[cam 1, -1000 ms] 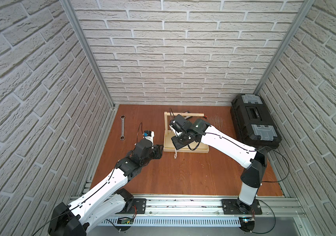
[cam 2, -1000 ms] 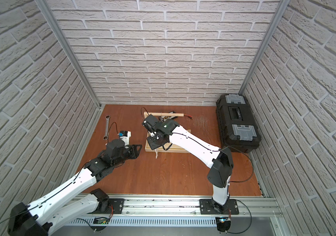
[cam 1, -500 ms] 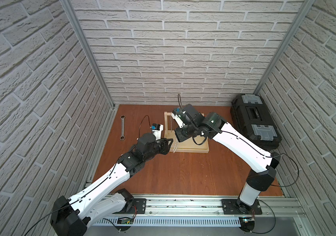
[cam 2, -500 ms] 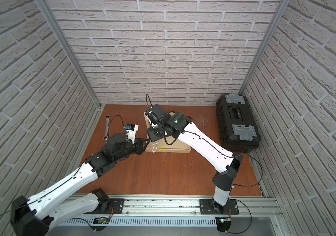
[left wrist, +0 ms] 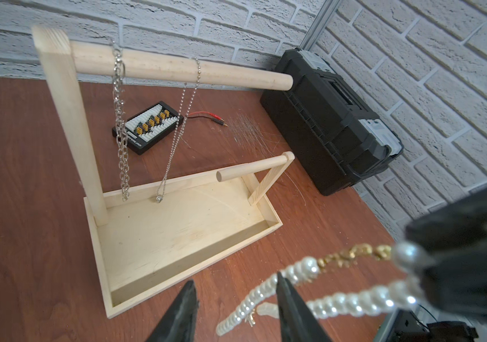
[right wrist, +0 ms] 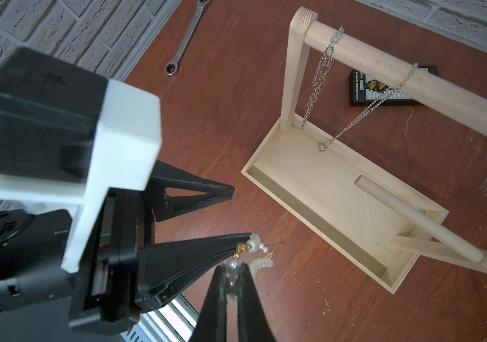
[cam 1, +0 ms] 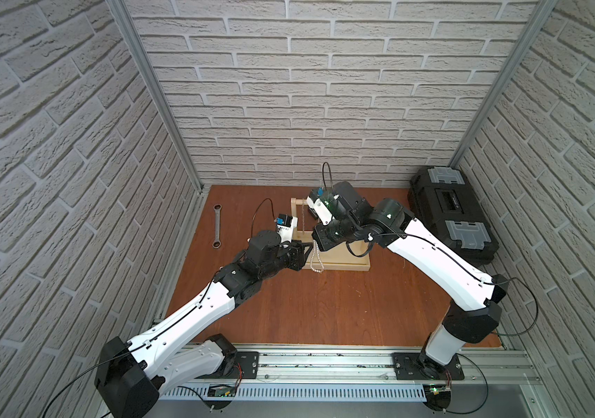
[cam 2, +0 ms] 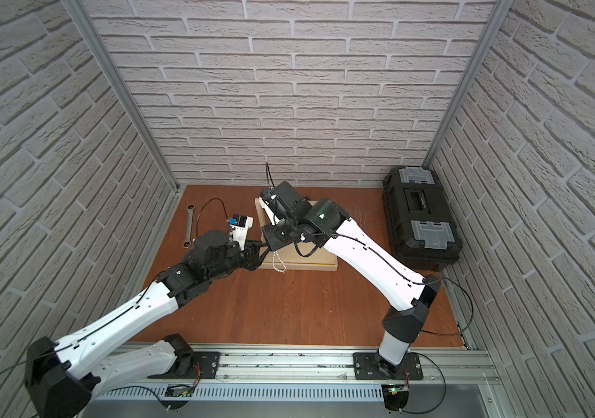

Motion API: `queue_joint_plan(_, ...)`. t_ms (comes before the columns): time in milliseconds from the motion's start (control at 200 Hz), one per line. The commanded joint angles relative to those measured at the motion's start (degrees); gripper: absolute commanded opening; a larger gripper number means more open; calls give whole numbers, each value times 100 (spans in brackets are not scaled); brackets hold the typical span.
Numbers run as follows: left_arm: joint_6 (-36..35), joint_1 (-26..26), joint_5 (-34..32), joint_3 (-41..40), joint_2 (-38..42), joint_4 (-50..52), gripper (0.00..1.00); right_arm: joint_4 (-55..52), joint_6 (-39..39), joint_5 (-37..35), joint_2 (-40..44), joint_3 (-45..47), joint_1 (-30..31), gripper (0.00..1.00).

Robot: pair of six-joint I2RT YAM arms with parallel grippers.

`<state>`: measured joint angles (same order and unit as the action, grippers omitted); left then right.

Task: Hang the necklace on the jewelry display stand
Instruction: Pick up the necklace from the center of the board.

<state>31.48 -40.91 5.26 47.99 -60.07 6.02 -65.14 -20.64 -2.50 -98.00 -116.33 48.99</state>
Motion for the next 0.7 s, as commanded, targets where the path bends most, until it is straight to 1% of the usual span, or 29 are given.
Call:
queue_joint_plan(0,-142,-22,182,190,-36,-326,46,236,-45,112,227,76,8,5)
queue_joint_plan(325,-212,-74,484,331,-286,-240,47,353,-45,57,316,172,-30,5)
queue_joint_plan(695,-248,-102,498,282,-27,164,47,361,-27,-35,347,181,-83,5)
